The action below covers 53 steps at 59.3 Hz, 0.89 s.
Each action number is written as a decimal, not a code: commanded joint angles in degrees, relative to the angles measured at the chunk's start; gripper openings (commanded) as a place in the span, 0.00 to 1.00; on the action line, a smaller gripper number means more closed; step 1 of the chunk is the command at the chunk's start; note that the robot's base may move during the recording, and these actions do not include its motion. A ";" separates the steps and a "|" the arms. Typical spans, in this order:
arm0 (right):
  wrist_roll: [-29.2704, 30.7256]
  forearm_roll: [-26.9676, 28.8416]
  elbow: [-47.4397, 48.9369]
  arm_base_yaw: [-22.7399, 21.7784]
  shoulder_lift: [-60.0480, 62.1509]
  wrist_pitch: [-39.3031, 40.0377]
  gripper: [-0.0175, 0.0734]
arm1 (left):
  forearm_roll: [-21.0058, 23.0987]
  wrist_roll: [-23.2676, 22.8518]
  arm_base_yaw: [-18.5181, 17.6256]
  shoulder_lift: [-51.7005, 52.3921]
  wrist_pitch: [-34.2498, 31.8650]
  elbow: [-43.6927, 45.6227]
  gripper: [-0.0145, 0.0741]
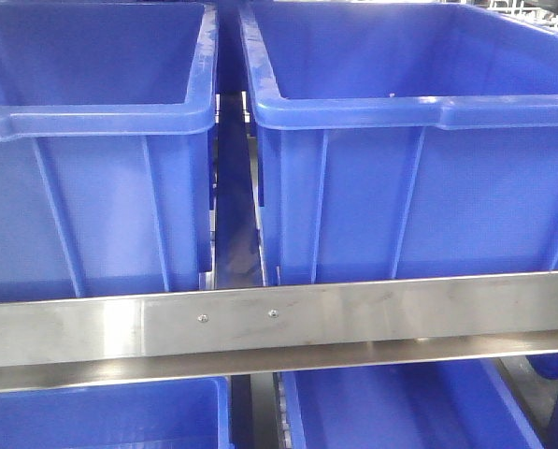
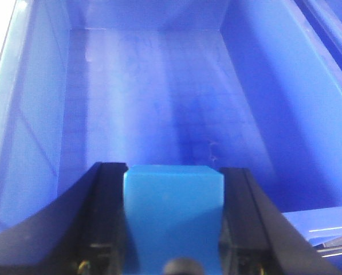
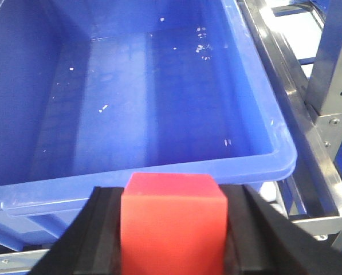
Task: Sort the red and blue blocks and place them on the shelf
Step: 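Hold both cubes above the blue bins on the shelf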
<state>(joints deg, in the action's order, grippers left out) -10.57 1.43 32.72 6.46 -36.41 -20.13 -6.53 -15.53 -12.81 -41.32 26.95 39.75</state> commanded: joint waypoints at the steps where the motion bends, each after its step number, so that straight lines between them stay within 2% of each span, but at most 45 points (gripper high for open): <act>1: 0.16 -0.48 1.72 -0.26 0.10 5.59 0.26 | -0.19 -0.07 -0.05 0.22 -5.14 2.04 0.30; 22: 0.16 -0.48 1.72 -0.26 0.00 5.89 0.26 | -0.19 -0.07 -0.05 0.22 -5.85 2.04 0.30; 34: 0.16 -0.48 1.72 -0.26 -1.84 11.65 0.26 | -0.19 -0.07 -0.05 0.22 -9.27 2.04 0.30; 53: 0.75 -0.48 9.83 -0.26 -15.85 15.53 0.26 | -0.08 -0.07 -0.05 -5.60 -14.77 4.59 0.30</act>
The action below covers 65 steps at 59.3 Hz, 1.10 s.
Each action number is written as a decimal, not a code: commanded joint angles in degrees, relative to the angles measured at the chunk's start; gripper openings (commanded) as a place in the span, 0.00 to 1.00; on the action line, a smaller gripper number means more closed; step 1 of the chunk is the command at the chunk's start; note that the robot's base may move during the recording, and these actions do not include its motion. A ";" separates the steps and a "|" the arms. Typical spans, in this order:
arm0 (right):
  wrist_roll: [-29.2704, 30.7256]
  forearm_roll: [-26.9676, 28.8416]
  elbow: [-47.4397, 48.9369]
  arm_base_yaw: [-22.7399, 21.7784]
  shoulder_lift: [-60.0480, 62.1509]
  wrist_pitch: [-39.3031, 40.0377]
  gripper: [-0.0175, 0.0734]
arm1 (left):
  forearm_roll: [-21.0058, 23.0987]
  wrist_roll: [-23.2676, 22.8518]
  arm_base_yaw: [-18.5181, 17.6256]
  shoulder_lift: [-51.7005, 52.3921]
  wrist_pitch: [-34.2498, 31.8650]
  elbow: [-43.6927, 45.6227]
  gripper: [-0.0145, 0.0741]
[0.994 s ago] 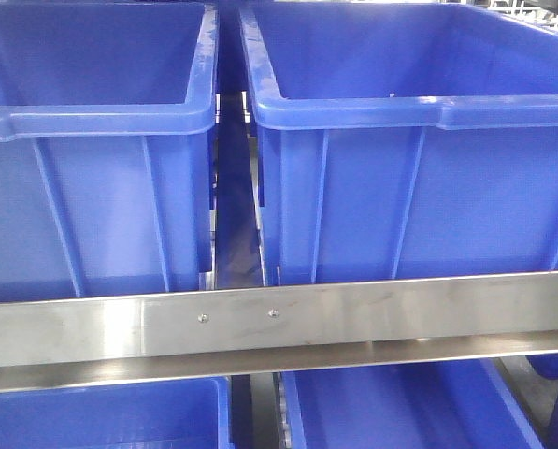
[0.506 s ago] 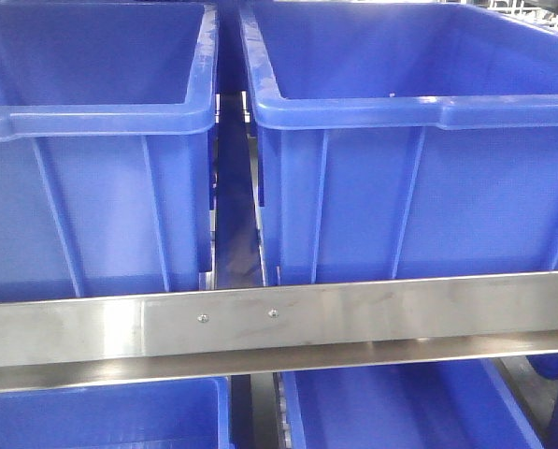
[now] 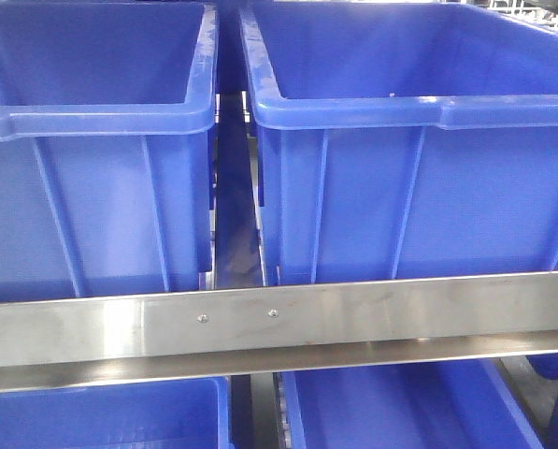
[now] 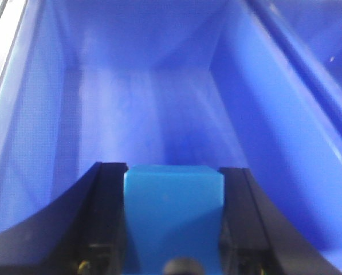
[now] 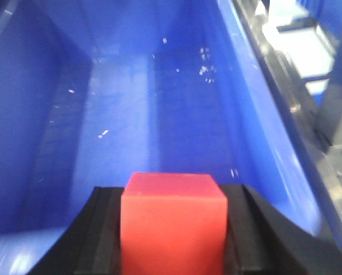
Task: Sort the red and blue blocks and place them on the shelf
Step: 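Hold both cubes above the blue bins on the shelf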
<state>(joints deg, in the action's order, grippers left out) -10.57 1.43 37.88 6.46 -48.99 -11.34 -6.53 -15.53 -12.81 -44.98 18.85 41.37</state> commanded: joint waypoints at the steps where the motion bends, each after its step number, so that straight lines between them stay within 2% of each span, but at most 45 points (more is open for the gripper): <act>1: 0.75 -0.48 5.15 -0.26 -4.36 7.13 0.26 | -0.08 -0.07 -0.05 -2.66 -7.04 3.37 0.30; 27: 0.80 -0.65 17.22 -0.21 -22.60 9.71 0.26 | -0.08 -0.07 -0.05 -18.47 -13.47 10.90 0.30; 44: 0.80 -1.43 18.07 -0.21 -25.15 9.84 0.26 | 0.02 -0.07 -0.05 -23.09 -16.56 11.45 0.30; 65: 0.80 -1.43 18.07 -0.21 -25.15 10.06 0.26 | 0.02 -0.07 -0.05 -23.35 -16.69 11.45 0.30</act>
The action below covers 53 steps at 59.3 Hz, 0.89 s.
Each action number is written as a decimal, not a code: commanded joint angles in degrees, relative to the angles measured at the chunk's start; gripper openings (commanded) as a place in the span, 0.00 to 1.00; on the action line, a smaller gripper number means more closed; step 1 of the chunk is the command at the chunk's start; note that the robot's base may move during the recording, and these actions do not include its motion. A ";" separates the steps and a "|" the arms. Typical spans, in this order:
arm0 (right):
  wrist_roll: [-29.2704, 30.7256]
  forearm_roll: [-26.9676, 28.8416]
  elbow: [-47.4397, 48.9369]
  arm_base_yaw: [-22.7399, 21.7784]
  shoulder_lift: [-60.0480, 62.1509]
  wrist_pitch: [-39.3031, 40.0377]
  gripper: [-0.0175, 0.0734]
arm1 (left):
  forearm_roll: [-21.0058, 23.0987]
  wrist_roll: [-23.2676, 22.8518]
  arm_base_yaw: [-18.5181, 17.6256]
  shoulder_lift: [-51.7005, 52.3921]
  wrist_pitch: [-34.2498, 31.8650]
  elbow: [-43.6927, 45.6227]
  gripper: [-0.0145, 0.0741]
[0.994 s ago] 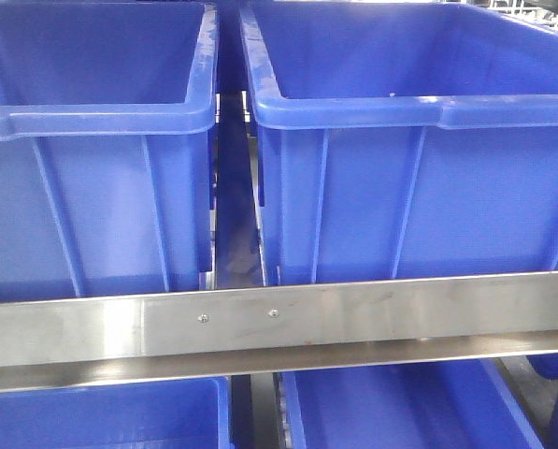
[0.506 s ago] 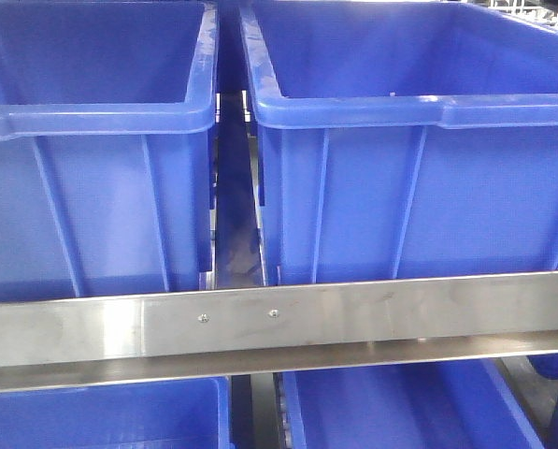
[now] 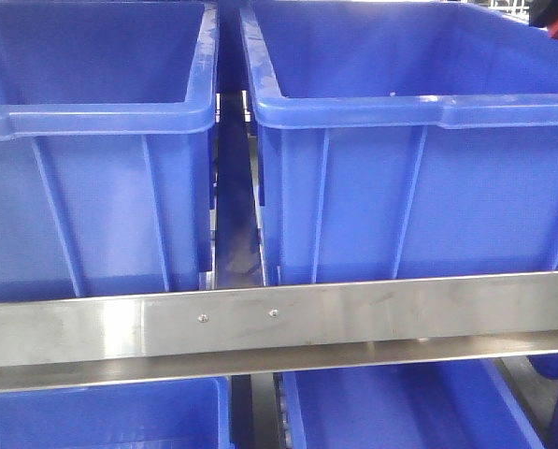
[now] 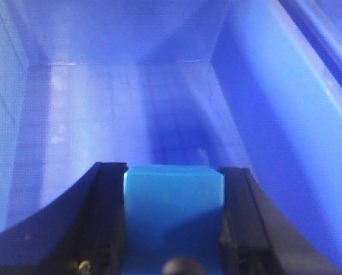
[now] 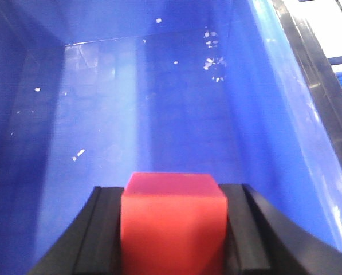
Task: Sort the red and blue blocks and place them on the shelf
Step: 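Hold both cubes above the blue bins on the shelf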
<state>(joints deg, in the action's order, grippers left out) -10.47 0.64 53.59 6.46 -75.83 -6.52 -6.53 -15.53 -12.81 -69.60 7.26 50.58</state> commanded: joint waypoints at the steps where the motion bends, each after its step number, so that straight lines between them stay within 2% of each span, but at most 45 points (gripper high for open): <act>1: 0.70 -0.64 2.36 -0.21 1.70 5.25 0.26 | 0.02 -0.07 -0.05 1.26 -5.10 2.24 0.30; 46: 0.70 -0.97 2.36 -0.21 1.70 5.20 0.26 | 0.02 -0.07 -0.05 1.26 -5.10 2.24 0.30; 50: 0.70 -1.73 2.36 -0.21 1.70 5.19 0.27 | 0.02 -0.07 -0.05 1.26 -5.10 2.24 0.30; 53: 0.70 -2.52 2.36 -0.21 1.70 5.19 0.33 | 0.02 -0.07 -0.05 1.26 -5.10 2.24 0.30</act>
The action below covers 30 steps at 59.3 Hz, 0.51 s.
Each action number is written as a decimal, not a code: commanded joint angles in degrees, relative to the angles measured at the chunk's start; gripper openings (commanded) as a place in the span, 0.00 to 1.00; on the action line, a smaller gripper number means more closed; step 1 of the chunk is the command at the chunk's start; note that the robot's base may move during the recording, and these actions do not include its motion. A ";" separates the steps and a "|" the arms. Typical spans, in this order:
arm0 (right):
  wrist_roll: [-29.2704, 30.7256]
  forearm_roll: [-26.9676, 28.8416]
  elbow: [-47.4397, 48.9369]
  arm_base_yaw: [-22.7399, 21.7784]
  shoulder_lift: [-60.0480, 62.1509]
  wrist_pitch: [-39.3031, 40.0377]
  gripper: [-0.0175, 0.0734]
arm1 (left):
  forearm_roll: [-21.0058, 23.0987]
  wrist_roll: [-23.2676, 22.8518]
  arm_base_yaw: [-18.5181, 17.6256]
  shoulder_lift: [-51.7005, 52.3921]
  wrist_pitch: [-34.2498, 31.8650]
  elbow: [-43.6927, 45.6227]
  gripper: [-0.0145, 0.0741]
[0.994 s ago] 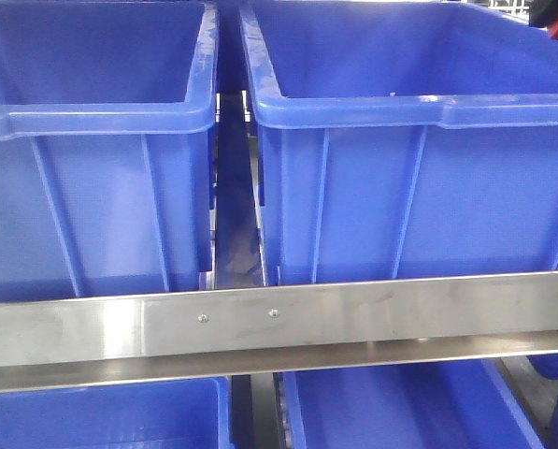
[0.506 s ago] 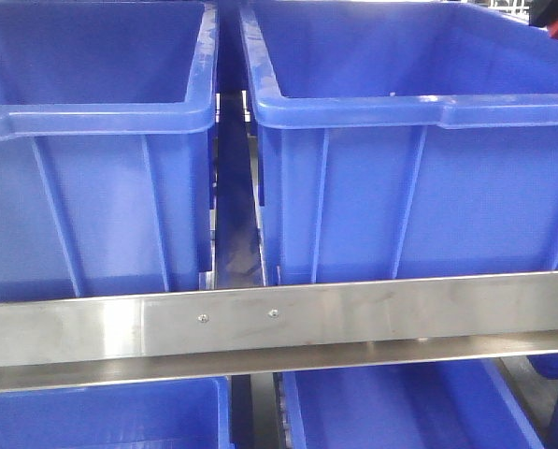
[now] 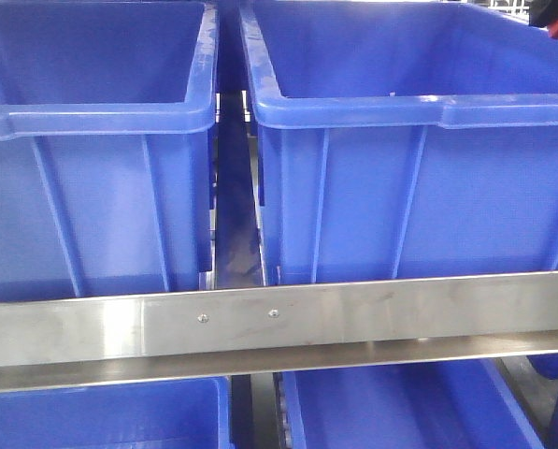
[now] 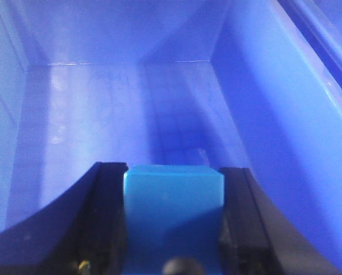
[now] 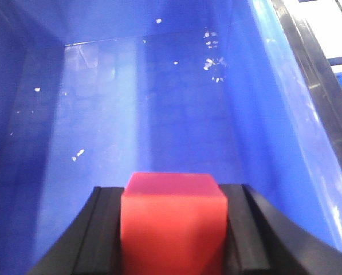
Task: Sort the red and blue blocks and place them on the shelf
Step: 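Hold both cubes above the blue bins on the shelf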
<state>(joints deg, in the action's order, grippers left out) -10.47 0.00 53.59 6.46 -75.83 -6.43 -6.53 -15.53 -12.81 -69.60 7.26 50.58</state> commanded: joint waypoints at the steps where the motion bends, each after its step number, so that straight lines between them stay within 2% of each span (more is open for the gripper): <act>1: 0.70 -2.09 2.36 -0.21 1.70 5.10 0.35 | 0.02 -0.07 -0.05 1.26 -5.10 2.24 0.31; 6: 0.70 -3.15 2.36 -0.21 1.70 5.15 0.51 | -0.18 -0.07 -0.05 1.26 -5.10 2.24 0.39; 11: 0.70 -3.27 2.36 -0.21 1.70 5.15 0.66 | -0.18 -0.07 -0.05 1.26 -5.10 2.24 0.53; 14: 0.70 -3.27 2.36 -0.21 1.70 5.15 0.71 | -0.18 -0.07 -0.05 1.26 -5.10 2.24 0.64; 20: 0.70 -3.27 2.36 -0.21 1.70 5.15 0.73 | -0.18 -0.07 -0.05 1.26 -5.10 2.24 0.75; 30: 0.70 -3.27 2.36 -0.21 1.70 5.15 0.73 | -0.18 -0.07 -0.05 1.26 -5.10 2.24 0.76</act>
<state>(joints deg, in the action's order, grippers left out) -10.47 -2.48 53.59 6.46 -75.83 -6.43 -6.53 -15.53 -12.81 -69.60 7.23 50.66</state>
